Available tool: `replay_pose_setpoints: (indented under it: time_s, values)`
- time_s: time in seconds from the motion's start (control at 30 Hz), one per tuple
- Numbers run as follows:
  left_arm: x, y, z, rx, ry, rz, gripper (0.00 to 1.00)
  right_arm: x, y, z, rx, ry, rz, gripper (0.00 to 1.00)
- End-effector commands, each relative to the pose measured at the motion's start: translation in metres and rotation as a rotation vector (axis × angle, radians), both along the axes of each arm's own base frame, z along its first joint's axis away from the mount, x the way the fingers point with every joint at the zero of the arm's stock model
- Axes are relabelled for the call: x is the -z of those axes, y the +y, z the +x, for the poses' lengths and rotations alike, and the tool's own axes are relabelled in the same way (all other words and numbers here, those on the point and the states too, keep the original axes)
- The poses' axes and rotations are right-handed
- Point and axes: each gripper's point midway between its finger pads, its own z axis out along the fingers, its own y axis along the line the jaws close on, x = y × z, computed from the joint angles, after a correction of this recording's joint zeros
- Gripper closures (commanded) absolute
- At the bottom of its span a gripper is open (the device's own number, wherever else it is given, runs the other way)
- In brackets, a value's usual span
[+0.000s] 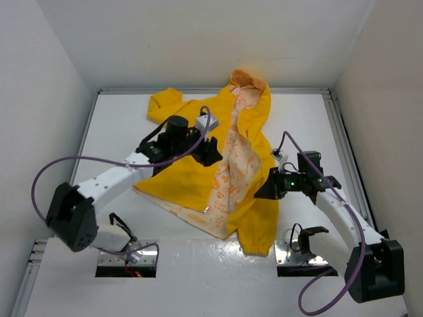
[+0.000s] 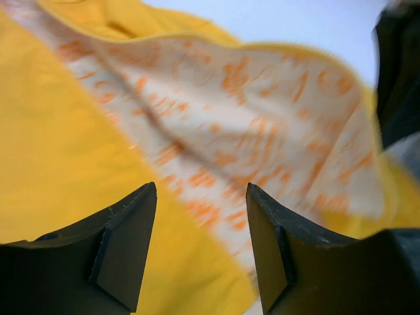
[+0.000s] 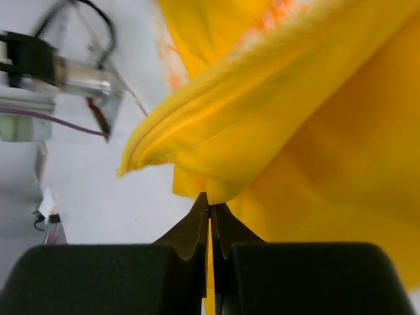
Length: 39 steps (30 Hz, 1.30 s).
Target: Zip up the jacket
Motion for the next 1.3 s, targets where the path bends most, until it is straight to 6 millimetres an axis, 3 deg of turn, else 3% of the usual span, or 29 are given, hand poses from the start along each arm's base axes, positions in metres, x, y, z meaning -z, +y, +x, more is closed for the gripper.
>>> replay_pose_setpoints:
  time_s: [0.0,0.07,0.1,0.2,0.4,0.57,0.73,0.9,1.13,1.27]
  values:
    - [0.040,0.067,-0.016,0.127,-0.277,0.439,0.38,0.036,-0.030,-0.029,-0.005,0.099,-0.234,0.95]
    - [0.046,0.081,-0.040,0.225,-0.331,0.528,0.38,0.040,-0.041,-0.042,-0.002,0.180,-0.304,0.71]
    - [0.061,0.083,-0.056,0.318,-0.365,0.580,0.38,0.041,-0.043,-0.044,-0.013,0.204,-0.316,0.52]
    - [0.083,0.088,-0.088,0.466,-0.390,0.619,0.38,0.040,-0.047,-0.039,-0.006,0.187,-0.353,0.29]
    - [0.122,0.085,-0.122,0.651,-0.404,0.626,0.41,0.024,-0.037,-0.023,0.038,0.200,-0.289,0.26]
    - [0.131,0.066,-0.115,0.637,-0.450,0.587,0.47,-0.003,-0.019,-0.011,0.035,0.163,-0.161,0.29]
    - [0.144,0.053,-0.125,0.714,-0.441,0.555,0.49,-0.018,-0.007,-0.006,0.040,0.160,-0.066,0.36]
    - [0.155,0.047,-0.135,0.763,-0.438,0.538,0.53,-0.018,-0.004,-0.002,0.040,0.175,-0.045,0.47]
    - [0.169,0.044,-0.139,0.793,-0.405,0.545,0.54,-0.023,-0.001,0.002,0.030,0.178,-0.025,0.47]
    - [0.173,0.043,-0.130,0.769,-0.397,0.576,0.54,-0.025,0.001,0.005,0.033,0.191,-0.009,0.47]
